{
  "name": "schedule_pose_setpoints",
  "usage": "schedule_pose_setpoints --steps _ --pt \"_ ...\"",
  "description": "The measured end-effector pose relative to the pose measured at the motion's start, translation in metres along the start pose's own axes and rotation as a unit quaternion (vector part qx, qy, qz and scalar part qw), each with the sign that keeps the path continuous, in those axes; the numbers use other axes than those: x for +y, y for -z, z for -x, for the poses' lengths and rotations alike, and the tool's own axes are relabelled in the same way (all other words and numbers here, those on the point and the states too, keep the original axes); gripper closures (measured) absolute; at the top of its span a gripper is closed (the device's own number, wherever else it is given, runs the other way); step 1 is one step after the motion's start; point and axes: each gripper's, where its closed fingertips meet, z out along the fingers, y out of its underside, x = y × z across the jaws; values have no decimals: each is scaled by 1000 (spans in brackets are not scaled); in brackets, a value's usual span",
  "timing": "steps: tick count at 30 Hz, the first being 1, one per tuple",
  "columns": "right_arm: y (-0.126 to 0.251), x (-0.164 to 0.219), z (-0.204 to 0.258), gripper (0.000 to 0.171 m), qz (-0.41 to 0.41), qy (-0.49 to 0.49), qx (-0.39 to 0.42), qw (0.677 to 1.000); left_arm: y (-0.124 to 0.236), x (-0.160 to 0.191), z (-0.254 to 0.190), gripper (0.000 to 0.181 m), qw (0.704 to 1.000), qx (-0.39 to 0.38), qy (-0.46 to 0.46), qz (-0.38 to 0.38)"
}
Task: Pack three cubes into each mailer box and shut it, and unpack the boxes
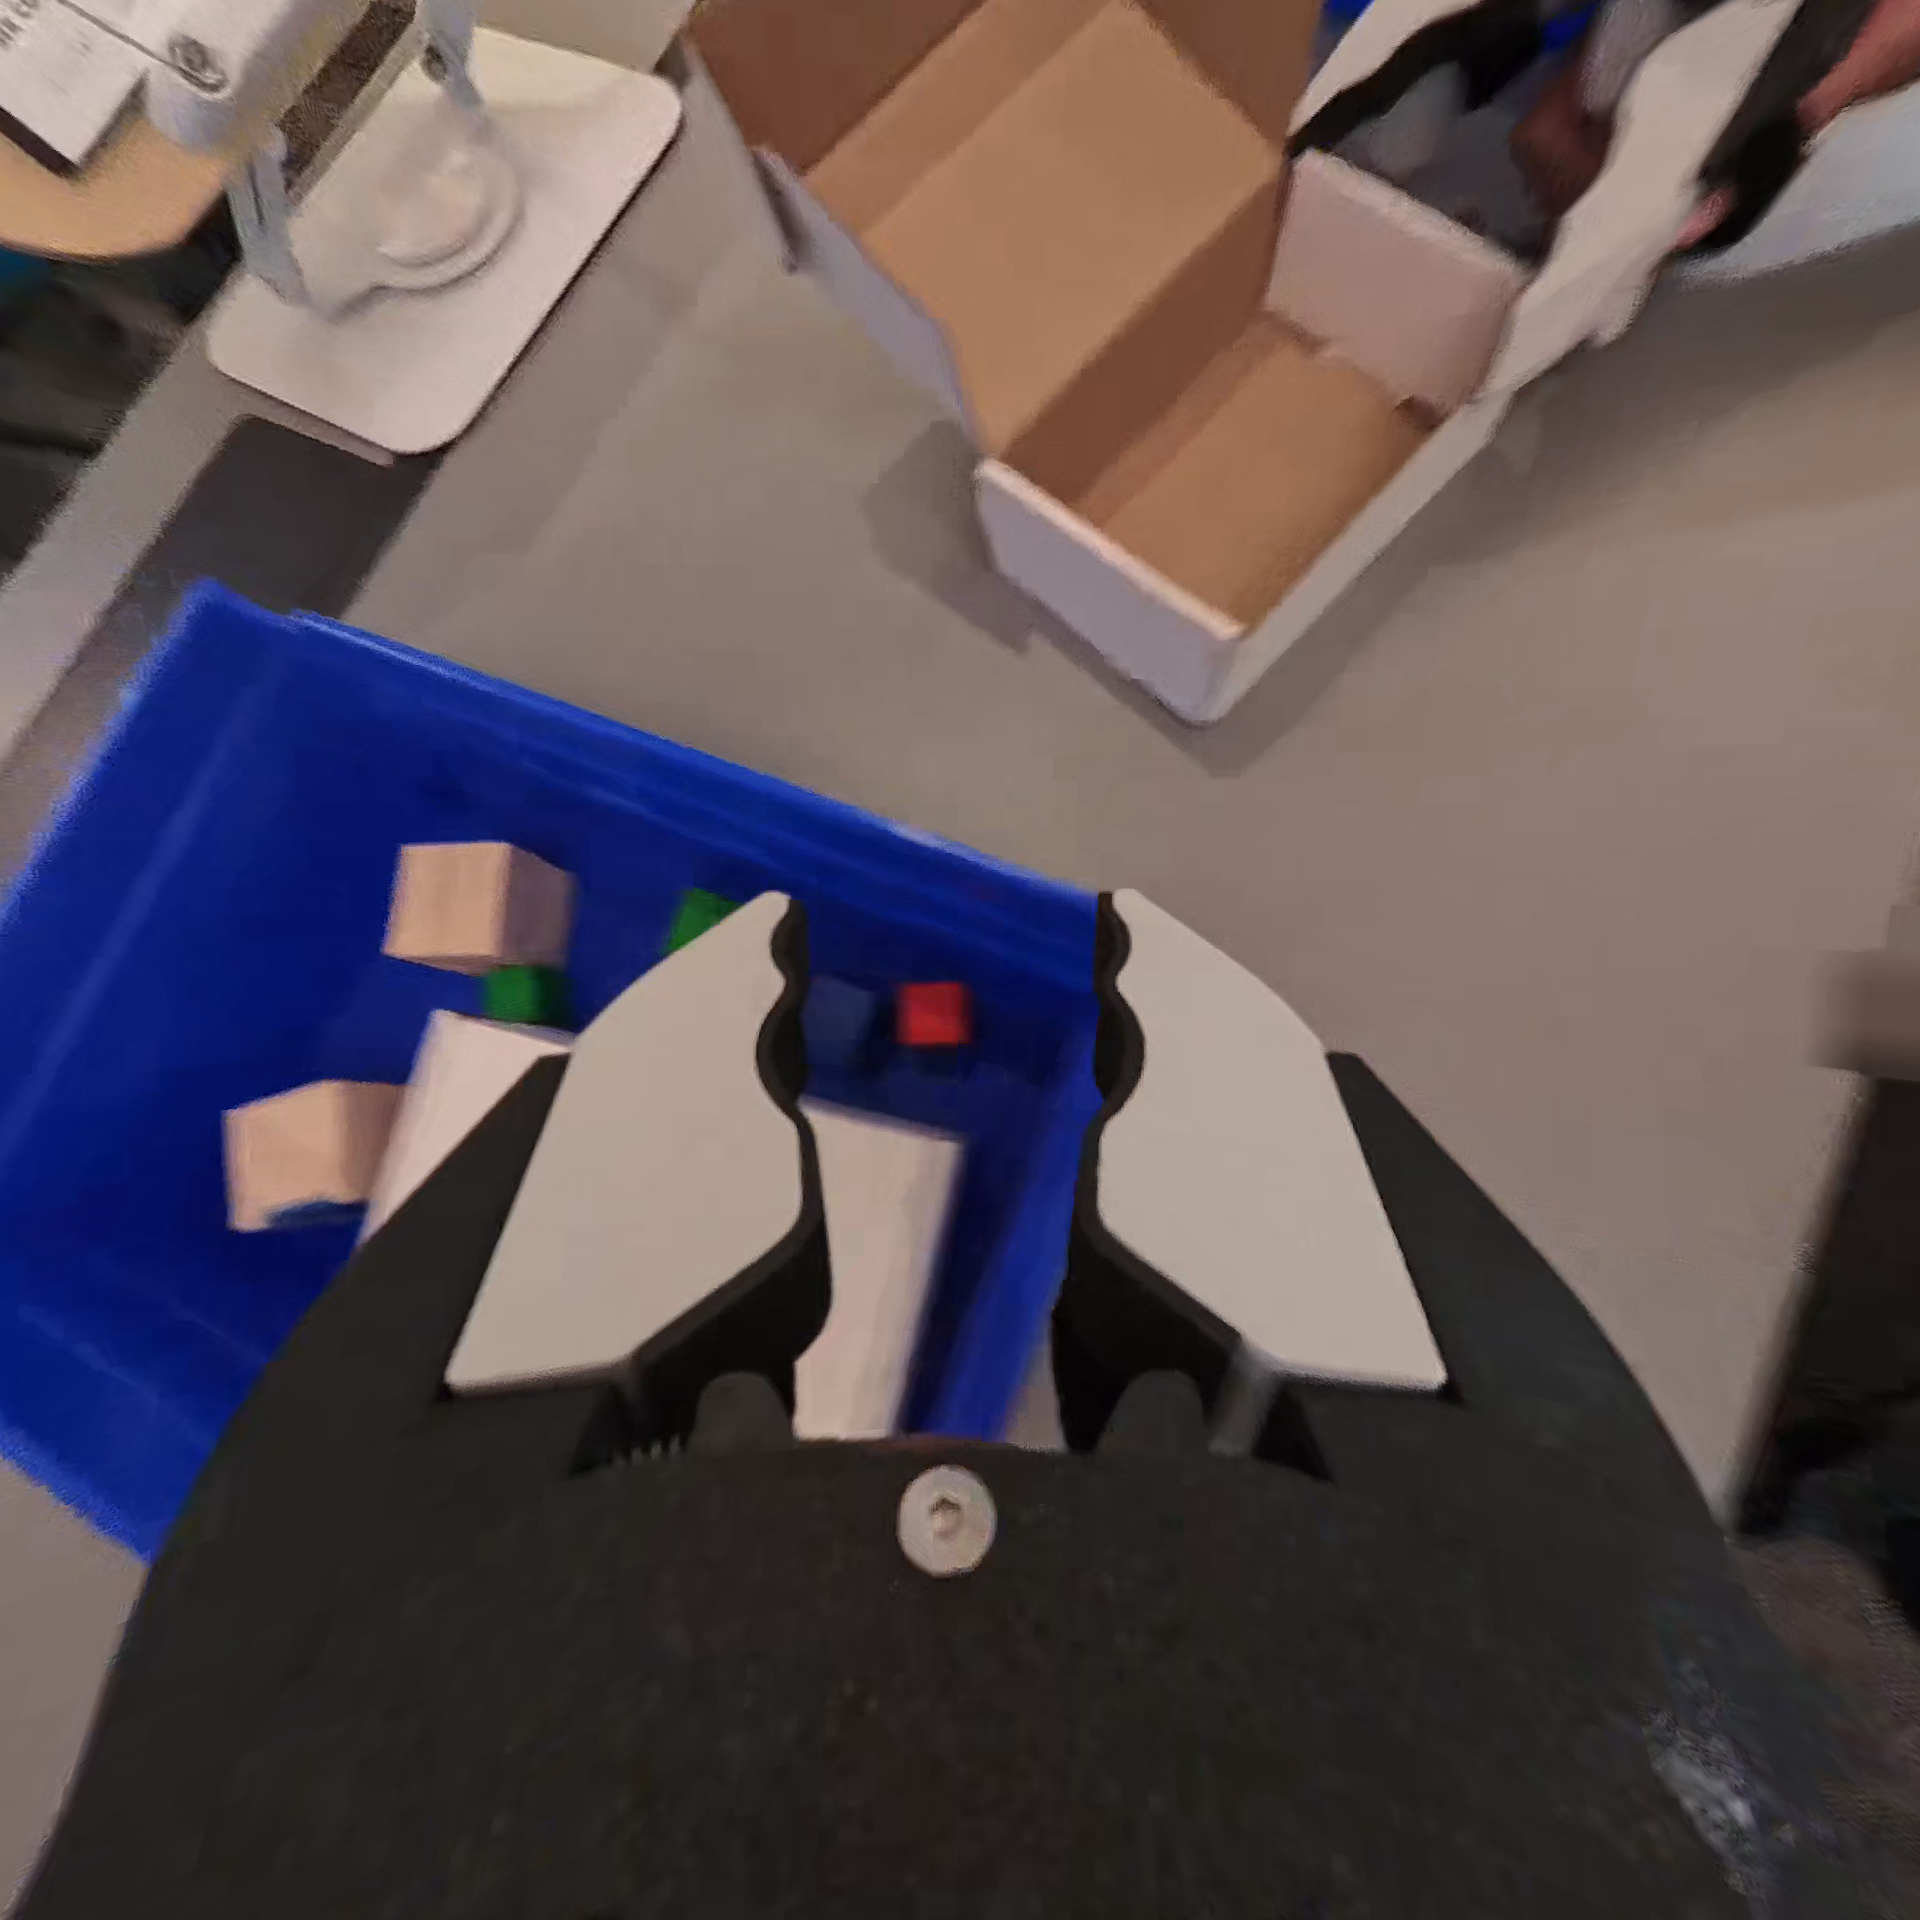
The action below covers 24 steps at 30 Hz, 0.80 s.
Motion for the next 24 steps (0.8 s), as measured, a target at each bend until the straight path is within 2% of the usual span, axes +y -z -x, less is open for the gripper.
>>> schedule_pose_setpoints --steps 4,8,11,13,16,21,24 --pt "0 0 0 55 1 -2 0 1000 -39 27 53 130 992 16 -64 105" --pt "-1 2 0 55 5 -17 -5 1000 -77 47 72 132 980 55 -59 180" --pt "-1 2 0 55 7 -22 -6 1000 -93 61 83 131 970 51 -73 226" --pt "-1 3 0 55 7 -23 -5 1000 -101 64 81 130 966 58 -81 239" --pt "-1 3 0 55 7 -23 -6 1000 -106 66 85 146 962 42 -84 255" --pt "-1 3 1 55 7 -23 -7 1000 -110 77 86 143 953 16 -117 280" --pt "-1 3 1 55 7 -24 -7 1000 -110 77 88 151 950 -2 -118 289"
